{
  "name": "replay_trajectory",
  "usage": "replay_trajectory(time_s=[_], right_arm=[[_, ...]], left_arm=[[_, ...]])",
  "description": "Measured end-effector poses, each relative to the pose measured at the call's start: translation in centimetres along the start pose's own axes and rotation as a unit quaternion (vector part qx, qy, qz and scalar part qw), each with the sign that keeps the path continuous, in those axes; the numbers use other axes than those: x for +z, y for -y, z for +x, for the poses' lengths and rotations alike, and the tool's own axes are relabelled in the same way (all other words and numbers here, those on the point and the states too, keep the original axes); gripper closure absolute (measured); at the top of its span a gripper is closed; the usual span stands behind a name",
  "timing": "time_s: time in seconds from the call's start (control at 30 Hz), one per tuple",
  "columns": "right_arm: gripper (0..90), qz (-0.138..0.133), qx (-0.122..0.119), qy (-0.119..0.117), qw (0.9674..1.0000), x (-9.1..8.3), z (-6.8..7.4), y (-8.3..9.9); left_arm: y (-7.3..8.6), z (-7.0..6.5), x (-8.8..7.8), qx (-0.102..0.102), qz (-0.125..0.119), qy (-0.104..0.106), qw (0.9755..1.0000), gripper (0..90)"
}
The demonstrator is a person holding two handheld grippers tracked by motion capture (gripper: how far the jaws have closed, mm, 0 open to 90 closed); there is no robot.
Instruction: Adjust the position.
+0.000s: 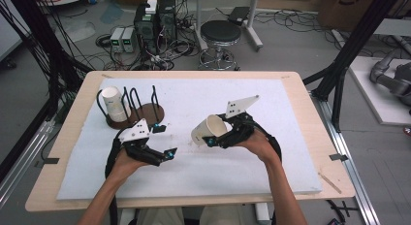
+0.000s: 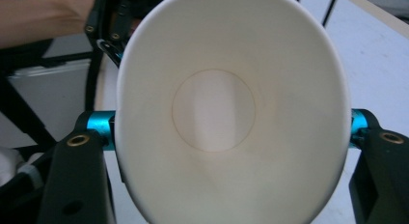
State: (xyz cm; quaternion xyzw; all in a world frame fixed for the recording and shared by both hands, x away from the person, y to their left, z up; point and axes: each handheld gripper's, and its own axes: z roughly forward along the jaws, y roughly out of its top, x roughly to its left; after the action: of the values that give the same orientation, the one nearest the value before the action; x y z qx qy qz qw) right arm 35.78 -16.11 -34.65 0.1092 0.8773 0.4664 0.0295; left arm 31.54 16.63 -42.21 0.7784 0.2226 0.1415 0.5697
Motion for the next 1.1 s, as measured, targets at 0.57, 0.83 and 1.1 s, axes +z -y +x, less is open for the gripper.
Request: replay_trajectory(time_s=[0.57, 0.83, 1.1], right_arm=[[31.0, 0.115, 0.02, 0.086, 0.9894, 1.1, -1.3, -1.7], [30.9, 0.179, 0.019, 0.12, 0.9763, 1.9, -1.7, -2.5], [31.0, 0.189, 0.029, 0.138, 0.9718, 2.0, -2.0, -2.7]], left_arm=[[3.6, 0.7, -2.6, -0.04, -0.015, -0.141, 0.989, 8.4], [4.3, 0.7, -2.7, -0.032, -0.036, -0.168, 0.9847, 9.1], [5.0, 1.3, -3.0, -0.048, -0.057, -0.168, 0.9829, 9.3]])
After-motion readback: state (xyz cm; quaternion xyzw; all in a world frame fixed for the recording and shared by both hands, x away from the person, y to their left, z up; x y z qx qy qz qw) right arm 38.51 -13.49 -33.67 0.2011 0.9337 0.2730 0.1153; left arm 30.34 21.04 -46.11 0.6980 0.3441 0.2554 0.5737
